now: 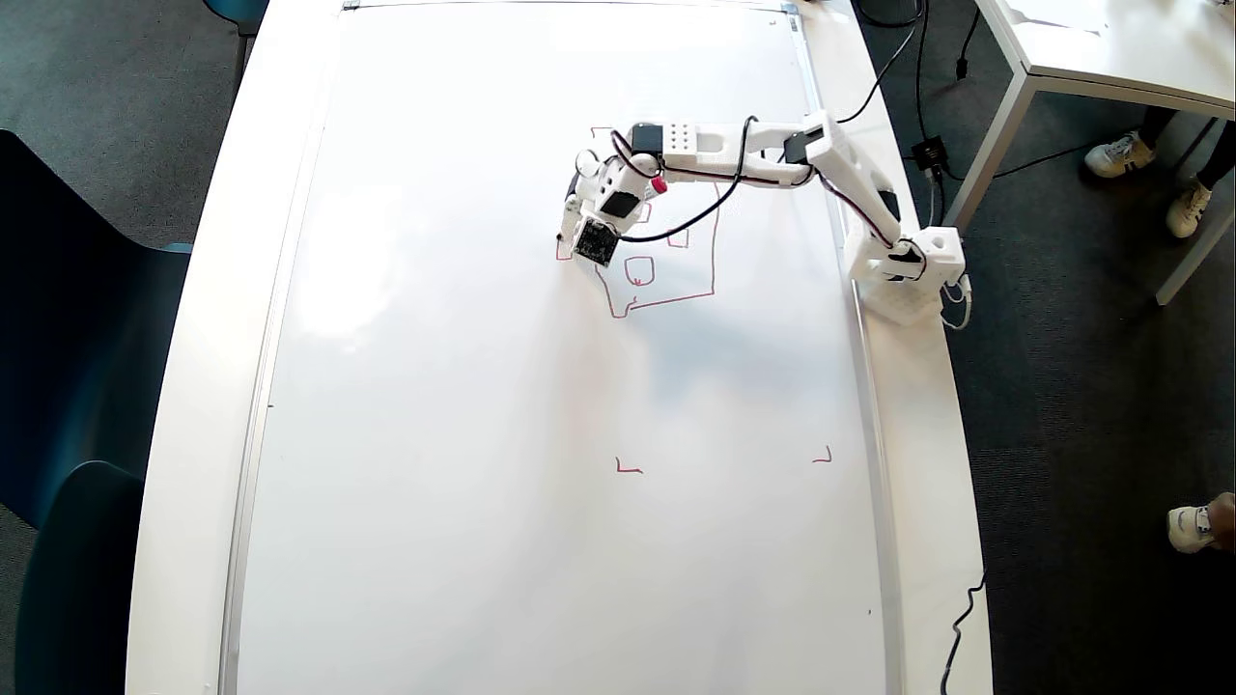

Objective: Draw on a whiteboard a robot head using a pen attached to the gripper

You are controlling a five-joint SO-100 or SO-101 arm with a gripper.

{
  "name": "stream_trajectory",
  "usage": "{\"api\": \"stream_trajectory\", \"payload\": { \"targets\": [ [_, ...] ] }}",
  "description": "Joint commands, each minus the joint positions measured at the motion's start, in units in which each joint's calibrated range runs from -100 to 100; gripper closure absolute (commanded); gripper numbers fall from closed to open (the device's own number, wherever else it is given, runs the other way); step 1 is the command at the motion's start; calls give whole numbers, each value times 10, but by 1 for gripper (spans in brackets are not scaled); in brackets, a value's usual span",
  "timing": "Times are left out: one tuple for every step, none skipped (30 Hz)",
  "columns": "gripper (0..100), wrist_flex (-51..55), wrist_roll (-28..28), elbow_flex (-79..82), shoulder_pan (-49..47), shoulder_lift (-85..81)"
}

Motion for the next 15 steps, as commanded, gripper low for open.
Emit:
{"api": "stream_trajectory", "payload": {
  "targets": [
    [99,4,12,-13,23,-2],
    [99,4,12,-13,25,-2],
    [99,4,12,-12,28,-3],
    [99,4,12,-10,31,-3],
    [99,4,12,-8,32,-4],
    [99,5,12,-5,33,-6],
    [99,6,12,5,33,-9],
    [99,6,12,13,33,-10],
    [99,6,12,20,33,-11],
    [99,7,12,25,33,-14],
    [99,9,12,30,33,-21],
    [99,9,12,55,33,-37],
    [99,6,12,69,33,-44],
    [99,5,12,81,33,-50],
    [99,4,12,91,32,-58]
  ]
}}
